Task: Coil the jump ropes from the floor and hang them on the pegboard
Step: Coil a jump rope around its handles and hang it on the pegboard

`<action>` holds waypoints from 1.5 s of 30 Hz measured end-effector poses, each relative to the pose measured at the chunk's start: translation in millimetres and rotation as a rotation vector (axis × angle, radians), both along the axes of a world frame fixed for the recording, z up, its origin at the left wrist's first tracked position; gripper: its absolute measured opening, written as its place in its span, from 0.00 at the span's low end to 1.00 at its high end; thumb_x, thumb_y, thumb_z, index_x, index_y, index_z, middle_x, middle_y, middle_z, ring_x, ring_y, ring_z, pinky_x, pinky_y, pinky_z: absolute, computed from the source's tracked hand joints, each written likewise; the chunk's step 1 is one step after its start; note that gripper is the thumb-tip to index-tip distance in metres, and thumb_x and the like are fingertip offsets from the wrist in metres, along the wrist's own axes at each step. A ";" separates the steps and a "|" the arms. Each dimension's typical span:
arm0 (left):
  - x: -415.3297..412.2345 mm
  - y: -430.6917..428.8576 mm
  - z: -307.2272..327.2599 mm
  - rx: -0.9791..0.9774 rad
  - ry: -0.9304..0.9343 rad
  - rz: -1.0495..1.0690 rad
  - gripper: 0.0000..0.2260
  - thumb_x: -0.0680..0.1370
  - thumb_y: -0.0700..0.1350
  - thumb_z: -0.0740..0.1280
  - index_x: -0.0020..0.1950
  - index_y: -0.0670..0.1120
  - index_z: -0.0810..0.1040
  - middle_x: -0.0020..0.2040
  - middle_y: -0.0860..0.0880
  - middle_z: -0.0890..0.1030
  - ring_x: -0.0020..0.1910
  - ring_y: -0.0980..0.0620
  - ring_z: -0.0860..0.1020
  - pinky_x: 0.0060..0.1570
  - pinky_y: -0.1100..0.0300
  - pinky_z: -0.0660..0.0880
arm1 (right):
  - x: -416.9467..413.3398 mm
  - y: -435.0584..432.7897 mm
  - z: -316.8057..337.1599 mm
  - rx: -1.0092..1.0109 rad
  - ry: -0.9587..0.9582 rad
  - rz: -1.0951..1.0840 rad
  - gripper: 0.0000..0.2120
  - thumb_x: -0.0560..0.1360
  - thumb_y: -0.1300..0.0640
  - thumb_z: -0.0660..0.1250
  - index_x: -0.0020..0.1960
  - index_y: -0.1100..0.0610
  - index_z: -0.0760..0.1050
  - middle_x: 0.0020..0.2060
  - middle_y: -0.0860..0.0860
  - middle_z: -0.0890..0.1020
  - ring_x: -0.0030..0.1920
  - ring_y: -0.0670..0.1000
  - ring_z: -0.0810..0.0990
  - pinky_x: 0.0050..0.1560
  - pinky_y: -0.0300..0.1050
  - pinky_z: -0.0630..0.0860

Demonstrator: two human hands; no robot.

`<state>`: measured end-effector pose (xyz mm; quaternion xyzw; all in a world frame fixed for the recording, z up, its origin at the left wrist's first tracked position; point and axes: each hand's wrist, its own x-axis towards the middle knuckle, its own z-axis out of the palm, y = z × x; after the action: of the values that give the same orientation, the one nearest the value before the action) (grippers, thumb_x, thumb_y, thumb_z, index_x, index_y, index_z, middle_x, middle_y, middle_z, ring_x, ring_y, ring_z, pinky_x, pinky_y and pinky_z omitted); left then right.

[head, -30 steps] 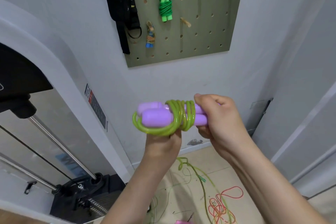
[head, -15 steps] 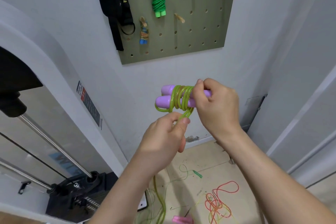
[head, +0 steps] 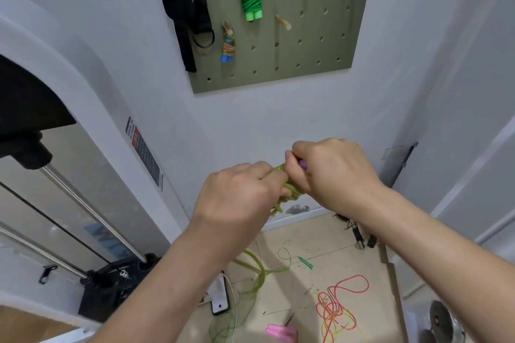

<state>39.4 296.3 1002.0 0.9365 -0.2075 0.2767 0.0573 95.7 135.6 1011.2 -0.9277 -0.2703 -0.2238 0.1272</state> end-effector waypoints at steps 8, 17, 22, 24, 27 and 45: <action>11.2 13.0 22.4 -0.494 0.563 -0.288 0.07 0.74 0.52 0.69 0.46 0.52 0.85 0.40 0.53 0.84 0.39 0.58 0.79 0.42 0.59 0.76 | -13.1 -17.0 27.1 0.082 0.377 0.356 0.20 0.78 0.53 0.61 0.28 0.53 0.66 0.20 0.45 0.72 0.26 0.47 0.70 0.28 0.35 0.61; 13.7 -0.3 1.5 -1.359 1.007 -0.559 0.21 0.65 0.64 0.71 0.29 0.46 0.80 0.23 0.51 0.71 0.23 0.53 0.66 0.24 0.60 0.58 | -19.5 -9.7 37.0 0.718 0.695 0.521 0.20 0.82 0.59 0.58 0.33 0.66 0.69 0.20 0.47 0.67 0.22 0.43 0.63 0.24 0.34 0.62; 14.5 -19.4 -16.4 -1.729 1.049 -0.628 0.24 0.80 0.56 0.55 0.49 0.38 0.82 0.43 0.39 0.82 0.43 0.46 0.81 0.47 0.57 0.75 | -19.9 7.6 18.7 1.079 0.839 0.411 0.17 0.81 0.62 0.57 0.33 0.62 0.67 0.17 0.48 0.64 0.17 0.44 0.60 0.19 0.32 0.57; 14.2 -18.9 -27.7 -1.856 0.963 -0.590 0.15 0.80 0.51 0.61 0.49 0.40 0.79 0.38 0.42 0.80 0.36 0.49 0.79 0.38 0.59 0.75 | -18.3 11.1 14.6 1.180 0.843 0.353 0.17 0.81 0.62 0.57 0.34 0.62 0.66 0.17 0.47 0.64 0.17 0.44 0.59 0.20 0.31 0.56; 8.6 -35.0 -44.6 -1.848 0.882 -0.291 0.10 0.74 0.46 0.63 0.36 0.42 0.69 0.22 0.49 0.67 0.18 0.56 0.63 0.21 0.66 0.57 | -16.9 16.3 10.5 1.298 0.781 0.231 0.16 0.81 0.62 0.56 0.34 0.61 0.67 0.18 0.48 0.64 0.17 0.45 0.60 0.20 0.31 0.56; -14.1 -46.0 -57.2 -0.979 0.356 0.148 0.04 0.79 0.47 0.64 0.48 0.56 0.71 0.39 0.59 0.81 0.41 0.57 0.79 0.43 0.58 0.73 | 3.8 30.3 -31.7 1.006 0.208 -0.158 0.17 0.83 0.56 0.53 0.36 0.56 0.66 0.24 0.41 0.76 0.27 0.40 0.76 0.32 0.36 0.69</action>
<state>25.2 250.3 944.8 0.8449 0.0255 0.1810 0.5027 99.4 165.8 979.5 -0.7867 -0.0443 -0.2416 0.5664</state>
